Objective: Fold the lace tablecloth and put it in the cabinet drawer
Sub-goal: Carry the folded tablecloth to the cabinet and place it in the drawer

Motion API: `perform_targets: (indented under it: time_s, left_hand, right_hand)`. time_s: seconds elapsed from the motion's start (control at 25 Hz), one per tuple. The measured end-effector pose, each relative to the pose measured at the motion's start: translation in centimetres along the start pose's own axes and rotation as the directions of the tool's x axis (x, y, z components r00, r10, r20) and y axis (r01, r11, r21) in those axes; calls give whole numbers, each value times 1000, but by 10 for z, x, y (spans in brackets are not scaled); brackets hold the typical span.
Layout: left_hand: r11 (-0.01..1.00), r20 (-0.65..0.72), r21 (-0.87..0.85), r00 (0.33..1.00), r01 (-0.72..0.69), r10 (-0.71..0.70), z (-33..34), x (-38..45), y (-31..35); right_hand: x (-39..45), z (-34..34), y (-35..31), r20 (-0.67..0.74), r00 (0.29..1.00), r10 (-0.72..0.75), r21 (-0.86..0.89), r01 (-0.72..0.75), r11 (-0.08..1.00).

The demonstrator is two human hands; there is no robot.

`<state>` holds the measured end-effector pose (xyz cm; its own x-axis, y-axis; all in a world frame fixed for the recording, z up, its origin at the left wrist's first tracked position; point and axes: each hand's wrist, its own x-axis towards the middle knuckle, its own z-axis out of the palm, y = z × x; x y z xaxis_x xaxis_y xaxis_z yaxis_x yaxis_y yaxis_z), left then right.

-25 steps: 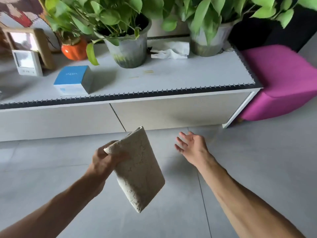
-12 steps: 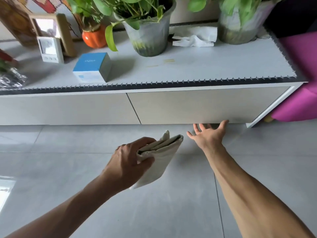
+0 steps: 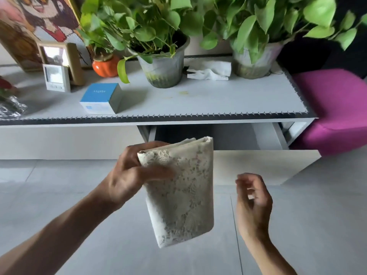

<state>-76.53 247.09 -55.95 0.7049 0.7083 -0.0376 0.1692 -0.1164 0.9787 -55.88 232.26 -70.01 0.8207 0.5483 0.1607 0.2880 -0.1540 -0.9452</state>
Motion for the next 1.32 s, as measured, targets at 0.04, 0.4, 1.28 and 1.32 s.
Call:
perform_targets:
  time_s: [0.04, 0.4, 1.28, 1.32]
  left_hand:
    - [997, -49, -72, 999, -6, 2, -2, 3, 3]
    - [808, -431, -589, 841, 11, -326, -18, 9, 24]
    - [722, -288, -692, 923, -15, -257, 29, 4, 28]
    - [743, -281, -669, 921, 12, -268, 28, 5, 25]
  right_hand:
    - [7, -5, -12, 32, 958, -286, -133, 288, 948]
    - [53, -25, -72, 442, 858, -260, -695, 511, 505]
    - [50, -51, -119, 817, 479, 321, 232, -783, 577]
    - [53, -46, -118, 793, 516, 322, 252, -760, 599]
